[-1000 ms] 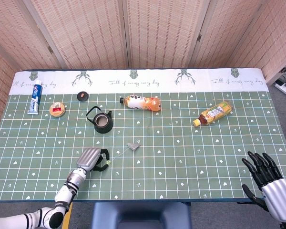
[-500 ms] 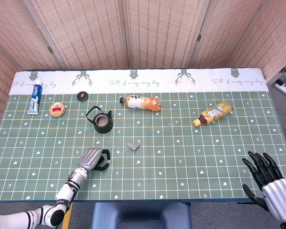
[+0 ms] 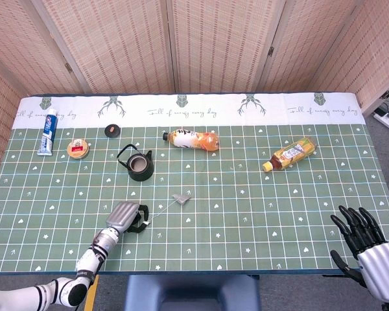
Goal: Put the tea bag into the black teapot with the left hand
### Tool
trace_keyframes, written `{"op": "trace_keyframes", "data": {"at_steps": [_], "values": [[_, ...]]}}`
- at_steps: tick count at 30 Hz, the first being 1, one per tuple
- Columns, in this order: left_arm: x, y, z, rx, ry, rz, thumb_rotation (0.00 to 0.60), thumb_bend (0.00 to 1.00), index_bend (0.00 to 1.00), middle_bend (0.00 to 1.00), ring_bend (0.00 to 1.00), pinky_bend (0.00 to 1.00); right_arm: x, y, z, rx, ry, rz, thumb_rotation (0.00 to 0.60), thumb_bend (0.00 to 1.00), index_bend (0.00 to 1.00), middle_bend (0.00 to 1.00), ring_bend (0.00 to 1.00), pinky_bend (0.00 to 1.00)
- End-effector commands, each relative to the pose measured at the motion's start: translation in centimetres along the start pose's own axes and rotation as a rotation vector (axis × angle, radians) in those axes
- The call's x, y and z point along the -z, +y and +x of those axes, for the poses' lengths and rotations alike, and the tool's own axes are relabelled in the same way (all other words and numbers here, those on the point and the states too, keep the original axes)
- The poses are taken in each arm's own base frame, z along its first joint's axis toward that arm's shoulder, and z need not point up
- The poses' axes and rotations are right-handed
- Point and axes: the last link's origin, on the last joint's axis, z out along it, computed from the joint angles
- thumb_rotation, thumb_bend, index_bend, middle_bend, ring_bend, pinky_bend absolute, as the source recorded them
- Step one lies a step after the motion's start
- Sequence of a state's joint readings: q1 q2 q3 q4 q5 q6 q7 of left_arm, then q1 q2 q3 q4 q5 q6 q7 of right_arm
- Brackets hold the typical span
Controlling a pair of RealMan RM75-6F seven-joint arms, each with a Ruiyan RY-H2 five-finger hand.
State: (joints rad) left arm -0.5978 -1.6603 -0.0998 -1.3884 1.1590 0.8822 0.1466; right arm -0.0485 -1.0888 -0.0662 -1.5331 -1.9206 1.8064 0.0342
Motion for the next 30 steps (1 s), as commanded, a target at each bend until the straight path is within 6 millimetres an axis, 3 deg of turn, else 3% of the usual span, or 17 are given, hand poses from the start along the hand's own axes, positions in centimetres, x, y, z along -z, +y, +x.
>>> {"op": "trace_keyframes", "data": {"at_steps": [1, 9, 19, 30], "values": [[0.0, 0.1, 0.1, 0.007, 0.01, -0.004, 0.6, 0.49, 0.62, 1.0, 1.0, 1.0, 0.0, 0.0, 0.0, 0.001, -0.001, 0.0, 0.6, 0.36, 0.0, 0.0, 0.0, 0.0], [0.6, 0.4, 2.5, 0.016, 0.099, -0.024, 0.6, 0.5, 0.63, 1.0, 1.0, 1.0, 0.0, -0.1, -0.1, 0.001, -0.004, 0.003, 0.6, 0.36, 0.0, 0.0, 0.0, 0.0], [1.8, 3.3, 9.8, 0.03, 0.265, -0.073, 0.6, 0.5, 0.63, 1.0, 1.0, 1.0, 0.0, -0.1, 0.0, -0.006, -0.005, 0.001, 0.6, 0.36, 0.0, 0.0, 0.0, 0.0], [2.0, 5.3, 14.5, 0.049, 0.326, -0.077, 0.6, 0.51, 0.62, 1.0, 1.0, 1.0, -0.1, 0.5, 0.3, -0.027, -0.002, -0.015, 0.6, 0.36, 0.0, 0.0, 0.0, 0.0]]}}
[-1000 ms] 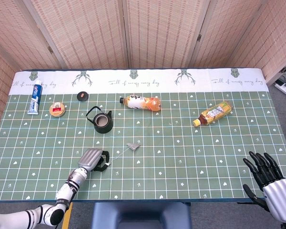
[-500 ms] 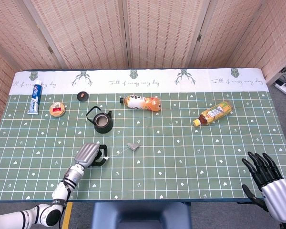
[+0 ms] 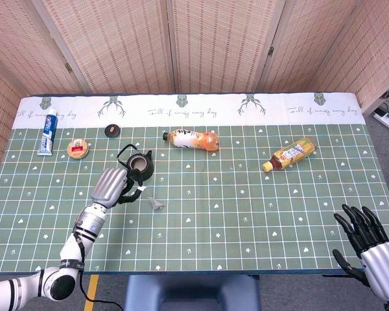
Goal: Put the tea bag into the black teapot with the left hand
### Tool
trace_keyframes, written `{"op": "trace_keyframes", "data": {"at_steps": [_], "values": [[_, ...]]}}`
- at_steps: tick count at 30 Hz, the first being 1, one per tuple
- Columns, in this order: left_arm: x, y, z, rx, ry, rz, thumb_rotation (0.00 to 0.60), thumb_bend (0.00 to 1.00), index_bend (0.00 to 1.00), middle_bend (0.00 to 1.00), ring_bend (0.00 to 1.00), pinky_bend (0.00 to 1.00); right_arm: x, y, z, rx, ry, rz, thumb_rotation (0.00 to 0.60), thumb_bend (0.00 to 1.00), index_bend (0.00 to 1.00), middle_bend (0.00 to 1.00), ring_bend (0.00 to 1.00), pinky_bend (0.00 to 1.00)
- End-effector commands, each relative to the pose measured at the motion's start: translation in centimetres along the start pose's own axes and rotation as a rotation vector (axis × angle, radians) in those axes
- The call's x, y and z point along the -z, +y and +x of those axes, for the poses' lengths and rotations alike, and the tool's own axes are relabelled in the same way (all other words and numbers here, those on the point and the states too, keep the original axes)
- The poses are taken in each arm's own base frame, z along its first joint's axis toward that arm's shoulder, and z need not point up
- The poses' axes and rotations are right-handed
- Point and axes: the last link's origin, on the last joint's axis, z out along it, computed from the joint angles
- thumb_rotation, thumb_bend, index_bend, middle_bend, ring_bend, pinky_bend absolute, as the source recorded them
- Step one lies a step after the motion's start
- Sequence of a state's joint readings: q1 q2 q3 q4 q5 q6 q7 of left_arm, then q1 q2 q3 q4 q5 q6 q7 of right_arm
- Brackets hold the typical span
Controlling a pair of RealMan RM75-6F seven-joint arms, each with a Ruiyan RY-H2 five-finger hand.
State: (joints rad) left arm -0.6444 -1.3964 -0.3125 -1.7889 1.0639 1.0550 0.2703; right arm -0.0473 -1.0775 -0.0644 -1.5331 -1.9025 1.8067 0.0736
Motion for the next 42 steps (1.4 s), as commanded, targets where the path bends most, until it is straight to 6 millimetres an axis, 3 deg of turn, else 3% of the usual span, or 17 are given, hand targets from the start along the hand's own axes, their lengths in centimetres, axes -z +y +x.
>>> {"op": "trace_keyframes", "data": {"at_steps": [1, 9, 16, 31, 42], "values": [[-0.6, 0.7, 1.0, -0.024, 0.008, -0.01, 0.6, 0.51, 0.62, 1.0, 1.0, 1.0, -0.1, 0.1, 0.0, -0.004, -0.003, -0.002, 0.6, 0.36, 0.0, 0.0, 0.0, 0.0], [-2.3, 2.0, 2.9, -0.025, 0.033, -0.026, 0.6, 0.51, 0.62, 1.0, 1.0, 1.0, -0.7, 0.7, 0.1, -0.012, 0.011, -0.056, 0.6, 0.37, 0.0, 0.0, 0.0, 0.0], [-4.3, 1.0, 5.0, 0.018, 0.043, -0.021, 0.6, 0.51, 0.6, 1.0, 1.0, 1.0, -1.7, 1.7, 0.0, -0.016, 0.008, -0.134, 0.6, 0.37, 0.0, 0.0, 0.0, 0.0], [-9.5, -1.9, 6.4, 0.055, -0.01, 0.005, 0.6, 0.51, 0.6, 1.0, 1.0, 1.0, -4.2, 3.8, -1.1, -0.011, -0.059, -0.291, 0.6, 0.36, 0.0, 0.0, 0.0, 0.0], [-10.9, -3.2, 7.3, 0.034, -0.042, 0.015, 0.6, 0.51, 0.59, 1.0, 1.0, 1.0, -4.9, 3.9, -1.6, 0.014, -0.071, -0.329, 0.6, 0.36, 0.0, 0.0, 0.0, 0.0]]}}
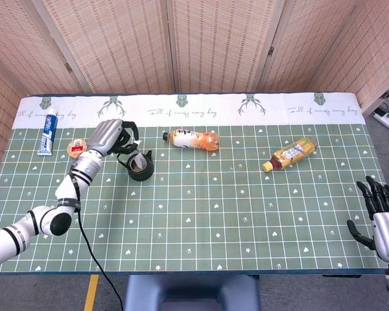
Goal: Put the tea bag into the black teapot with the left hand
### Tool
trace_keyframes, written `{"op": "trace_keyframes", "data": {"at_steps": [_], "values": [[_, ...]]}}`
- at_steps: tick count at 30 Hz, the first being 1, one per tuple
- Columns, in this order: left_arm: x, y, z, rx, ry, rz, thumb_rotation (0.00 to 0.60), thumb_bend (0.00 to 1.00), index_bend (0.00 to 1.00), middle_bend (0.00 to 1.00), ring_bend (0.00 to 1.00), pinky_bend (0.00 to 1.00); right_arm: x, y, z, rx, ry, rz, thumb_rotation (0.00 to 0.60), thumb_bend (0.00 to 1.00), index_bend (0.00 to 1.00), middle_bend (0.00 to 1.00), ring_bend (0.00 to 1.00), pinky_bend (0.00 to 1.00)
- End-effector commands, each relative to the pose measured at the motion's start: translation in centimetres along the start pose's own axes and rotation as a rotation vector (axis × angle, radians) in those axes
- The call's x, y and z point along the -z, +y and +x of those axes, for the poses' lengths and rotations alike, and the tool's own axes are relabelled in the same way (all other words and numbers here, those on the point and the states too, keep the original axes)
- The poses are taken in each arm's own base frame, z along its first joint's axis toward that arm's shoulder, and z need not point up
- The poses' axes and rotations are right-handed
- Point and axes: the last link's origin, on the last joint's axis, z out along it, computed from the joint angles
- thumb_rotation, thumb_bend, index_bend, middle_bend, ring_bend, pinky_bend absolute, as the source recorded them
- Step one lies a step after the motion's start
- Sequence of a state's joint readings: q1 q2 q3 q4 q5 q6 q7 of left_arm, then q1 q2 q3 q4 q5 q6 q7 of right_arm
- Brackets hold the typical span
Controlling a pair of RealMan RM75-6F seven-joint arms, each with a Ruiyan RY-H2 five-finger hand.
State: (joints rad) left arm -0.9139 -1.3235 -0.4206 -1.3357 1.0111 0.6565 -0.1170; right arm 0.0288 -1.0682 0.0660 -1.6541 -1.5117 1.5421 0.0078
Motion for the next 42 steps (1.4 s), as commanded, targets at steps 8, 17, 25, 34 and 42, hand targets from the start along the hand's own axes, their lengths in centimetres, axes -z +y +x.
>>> {"op": "trace_keyframes", "data": {"at_steps": [8, 17, 25, 34, 42], "values": [[0.7, -2.2, -1.0, 0.035, -0.032, 0.016, 0.6, 0.51, 0.59, 1.0, 1.0, 1.0, 0.2, -0.3, -0.3, 0.019, 0.005, -0.005, 0.6, 0.37, 0.0, 0.0, 0.0, 0.0], [2.2, -4.3, -4.4, 0.098, -0.071, 0.014, 0.6, 0.51, 0.6, 1.0, 1.0, 1.0, 0.3, -0.7, -0.7, 0.037, -0.014, 0.011, 0.6, 0.36, 0.0, 0.0, 0.0, 0.0], [4.7, -6.1, -7.7, 0.151, -0.115, -0.016, 0.6, 0.51, 0.6, 1.0, 1.0, 1.0, 0.3, -0.6, -0.7, 0.039, -0.012, 0.002, 0.6, 0.36, 0.0, 0.0, 0.0, 0.0], [9.4, -7.0, -9.2, 0.172, -0.145, -0.068, 0.6, 0.51, 0.57, 1.0, 1.0, 1.0, 0.2, -0.9, -1.1, 0.049, -0.025, 0.012, 0.6, 0.36, 0.0, 0.0, 0.0, 0.0], [10.2, -6.3, -10.4, 0.156, -0.161, -0.097, 0.6, 0.5, 0.22, 1.0, 1.0, 1.0, 0.4, -1.2, -1.2, 0.056, -0.026, 0.016, 0.6, 0.37, 0.0, 0.0, 0.0, 0.0]]}}
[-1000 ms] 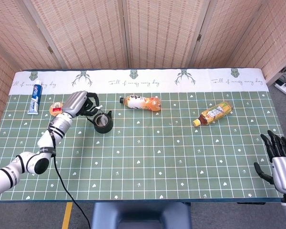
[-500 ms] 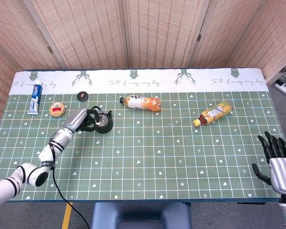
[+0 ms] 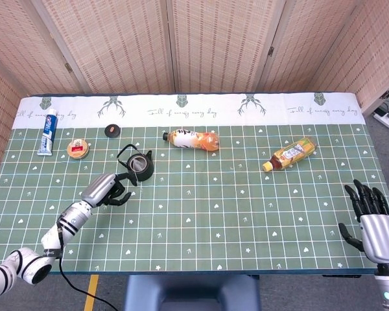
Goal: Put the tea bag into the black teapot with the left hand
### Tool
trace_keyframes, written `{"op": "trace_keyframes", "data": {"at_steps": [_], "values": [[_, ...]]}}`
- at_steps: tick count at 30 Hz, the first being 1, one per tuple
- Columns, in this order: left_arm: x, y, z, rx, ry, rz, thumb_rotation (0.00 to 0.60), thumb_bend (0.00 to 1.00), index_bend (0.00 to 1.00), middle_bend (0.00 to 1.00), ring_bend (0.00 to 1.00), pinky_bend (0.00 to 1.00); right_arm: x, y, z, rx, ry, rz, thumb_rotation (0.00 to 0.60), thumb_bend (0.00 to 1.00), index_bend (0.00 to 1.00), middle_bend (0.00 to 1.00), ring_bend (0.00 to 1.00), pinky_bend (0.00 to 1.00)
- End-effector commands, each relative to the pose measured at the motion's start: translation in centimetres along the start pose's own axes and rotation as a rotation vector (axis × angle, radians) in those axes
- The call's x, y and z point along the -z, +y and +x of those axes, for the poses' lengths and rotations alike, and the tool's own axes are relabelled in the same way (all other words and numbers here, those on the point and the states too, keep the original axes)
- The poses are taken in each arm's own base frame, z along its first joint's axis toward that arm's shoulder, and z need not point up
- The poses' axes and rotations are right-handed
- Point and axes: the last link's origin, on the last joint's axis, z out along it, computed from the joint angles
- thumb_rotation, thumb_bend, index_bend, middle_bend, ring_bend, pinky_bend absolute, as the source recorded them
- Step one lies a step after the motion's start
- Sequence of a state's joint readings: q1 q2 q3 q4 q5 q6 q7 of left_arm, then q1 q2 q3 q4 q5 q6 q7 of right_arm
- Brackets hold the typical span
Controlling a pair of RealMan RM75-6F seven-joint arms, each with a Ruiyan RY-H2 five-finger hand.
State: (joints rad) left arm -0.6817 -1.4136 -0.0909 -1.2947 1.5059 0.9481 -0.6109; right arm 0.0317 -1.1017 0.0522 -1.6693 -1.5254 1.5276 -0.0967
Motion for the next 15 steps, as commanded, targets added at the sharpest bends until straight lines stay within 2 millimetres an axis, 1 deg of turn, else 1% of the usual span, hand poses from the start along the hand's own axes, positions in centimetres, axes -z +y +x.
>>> {"op": "trace_keyframes", "data": {"at_steps": [1, 3, 5, 7, 12, 15], "values": [[-0.1, 0.0, -0.4, 0.007, -0.003, 0.003, 0.6, 0.5, 0.2, 1.0, 1.0, 1.0, 0.1, 0.0, 0.1, -0.003, 0.003, 0.001, 0.6, 0.37, 0.0, 0.0, 0.0, 0.0], [-0.3, 0.0, -0.6, 0.004, -0.007, 0.008, 0.6, 0.45, 0.14, 1.0, 1.0, 1.0, 0.2, 0.0, 0.1, -0.005, 0.001, 0.004, 0.6, 0.37, 0.0, 0.0, 0.0, 0.0], [-0.5, -0.1, -0.7, 0.005, -0.009, 0.014, 0.6, 0.39, 0.1, 1.0, 1.0, 1.0, 0.2, 0.0, 0.1, -0.006, 0.002, 0.006, 0.6, 0.37, 0.0, 0.0, 0.0, 0.0], [-0.6, -0.2, -0.8, 0.006, -0.011, 0.018, 0.6, 0.36, 0.09, 1.0, 1.0, 1.0, 0.2, 0.1, 0.2, -0.007, 0.004, 0.004, 0.6, 0.36, 0.0, 0.0, 0.0, 0.0], [-0.5, -0.3, -0.3, 0.006, -0.01, 0.023, 0.6, 0.34, 0.08, 1.0, 1.0, 1.0, 0.2, 0.2, 0.2, -0.007, 0.001, 0.001, 0.6, 0.36, 0.0, 0.0, 0.0, 0.0], [-0.2, 0.1, 0.3, 0.022, 0.002, 0.007, 0.6, 0.34, 0.06, 1.0, 1.0, 1.0, 0.1, 0.2, 0.2, -0.007, -0.003, 0.002, 0.6, 0.37, 0.0, 0.0, 0.0, 0.0]]}}
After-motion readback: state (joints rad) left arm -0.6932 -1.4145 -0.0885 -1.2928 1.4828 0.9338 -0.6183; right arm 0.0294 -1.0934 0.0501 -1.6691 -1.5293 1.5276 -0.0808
